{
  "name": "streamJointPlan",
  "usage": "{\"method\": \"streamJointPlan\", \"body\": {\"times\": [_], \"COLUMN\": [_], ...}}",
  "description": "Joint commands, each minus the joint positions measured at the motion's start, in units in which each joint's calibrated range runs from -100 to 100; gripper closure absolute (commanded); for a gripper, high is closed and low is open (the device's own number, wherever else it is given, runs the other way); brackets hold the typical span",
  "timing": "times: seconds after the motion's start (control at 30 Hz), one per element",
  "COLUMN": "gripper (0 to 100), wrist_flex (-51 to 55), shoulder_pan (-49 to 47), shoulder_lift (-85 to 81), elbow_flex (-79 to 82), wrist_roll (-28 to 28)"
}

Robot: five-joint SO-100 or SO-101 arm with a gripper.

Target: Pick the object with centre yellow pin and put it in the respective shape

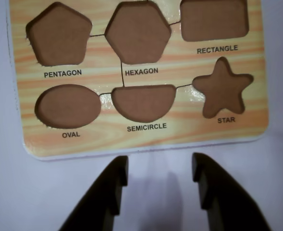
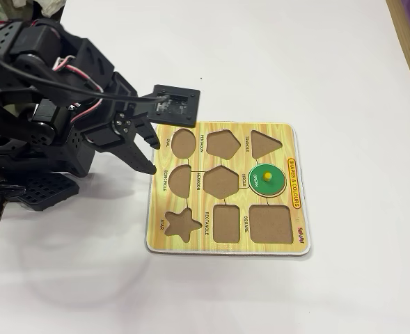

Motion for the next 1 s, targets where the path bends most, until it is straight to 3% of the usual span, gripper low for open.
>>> {"method": "streamJointPlan", "body": {"times": [0.0,0.3,0.97], "gripper": [85,85,85], "wrist_flex": [-0.57,-0.57,-0.39], "shoulder_pan": [-0.04,-0.04,-0.04], "shoulder_lift": [-8.05,-24.21,-25.21], "elbow_flex": [3.42,13.94,29.68], "wrist_roll": [-0.24,-0.24,-0.24]}}
